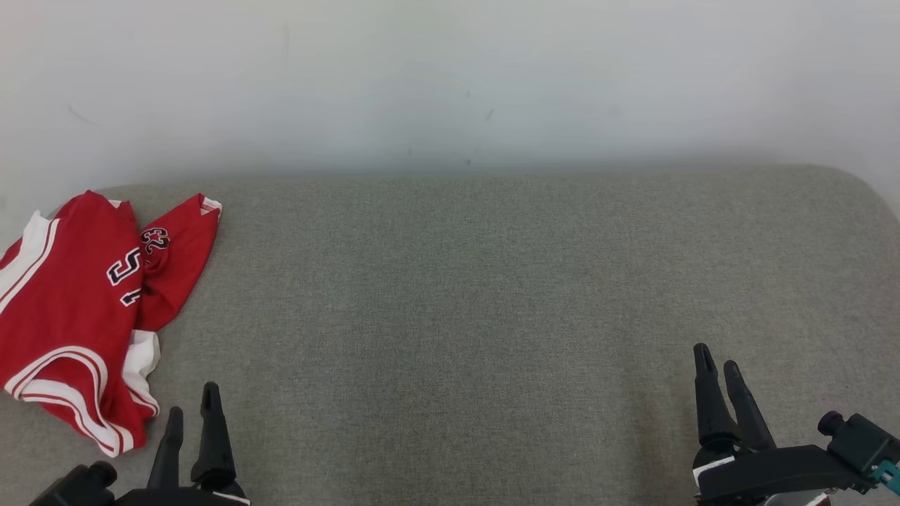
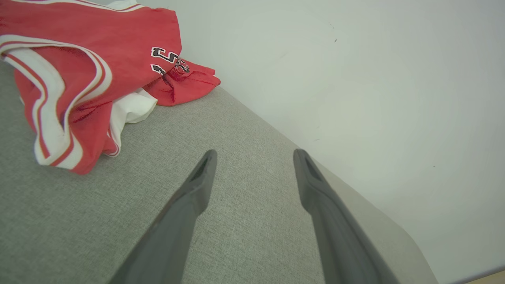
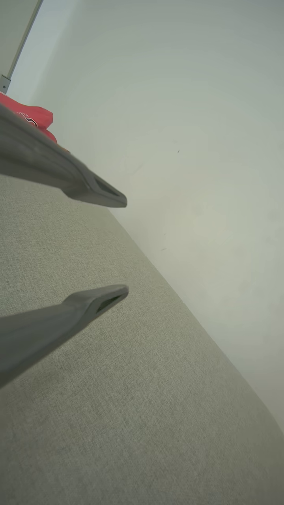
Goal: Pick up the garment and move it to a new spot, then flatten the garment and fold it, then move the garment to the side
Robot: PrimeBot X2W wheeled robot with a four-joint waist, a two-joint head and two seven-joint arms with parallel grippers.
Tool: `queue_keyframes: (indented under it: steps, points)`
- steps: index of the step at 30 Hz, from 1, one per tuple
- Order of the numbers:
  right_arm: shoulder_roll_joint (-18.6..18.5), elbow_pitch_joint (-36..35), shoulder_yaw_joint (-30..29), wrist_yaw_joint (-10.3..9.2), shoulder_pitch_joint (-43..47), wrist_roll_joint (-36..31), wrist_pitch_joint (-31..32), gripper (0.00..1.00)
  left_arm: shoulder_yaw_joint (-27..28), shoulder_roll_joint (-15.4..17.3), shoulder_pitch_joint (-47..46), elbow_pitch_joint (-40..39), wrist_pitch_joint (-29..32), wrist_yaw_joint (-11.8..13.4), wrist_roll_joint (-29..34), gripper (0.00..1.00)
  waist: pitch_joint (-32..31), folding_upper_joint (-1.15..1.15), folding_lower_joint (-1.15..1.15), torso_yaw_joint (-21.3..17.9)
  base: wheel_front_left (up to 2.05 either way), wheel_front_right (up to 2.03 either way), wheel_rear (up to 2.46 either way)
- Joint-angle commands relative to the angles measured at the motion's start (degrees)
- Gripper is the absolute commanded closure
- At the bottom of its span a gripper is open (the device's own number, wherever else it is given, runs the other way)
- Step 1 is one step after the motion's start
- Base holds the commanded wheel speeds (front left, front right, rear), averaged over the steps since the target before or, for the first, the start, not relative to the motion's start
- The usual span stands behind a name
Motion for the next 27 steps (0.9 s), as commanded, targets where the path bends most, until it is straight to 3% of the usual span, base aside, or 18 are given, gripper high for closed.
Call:
queue_keyframes:
  steps: [1,27]
  points:
    - [-0.3,-1.1,0.3,0.17,-0.3,-2.9,-0.7,0.0,-0.2,0.6,-0.2,-1.1,-0.7,0.3,2.6,0.0,0.0,0.0,0.0,0.0,0.0,0.0,0.0]
    - [-0.3,-2.0,2.3,0.23,0.6,-22.1,-4.9,0.0,-2.8,3.5,1.5,-2.3,-4.9,1.9,19.4,0.0,-0.5,0.0,0.0,0.1,0.0,0.0,0.0]
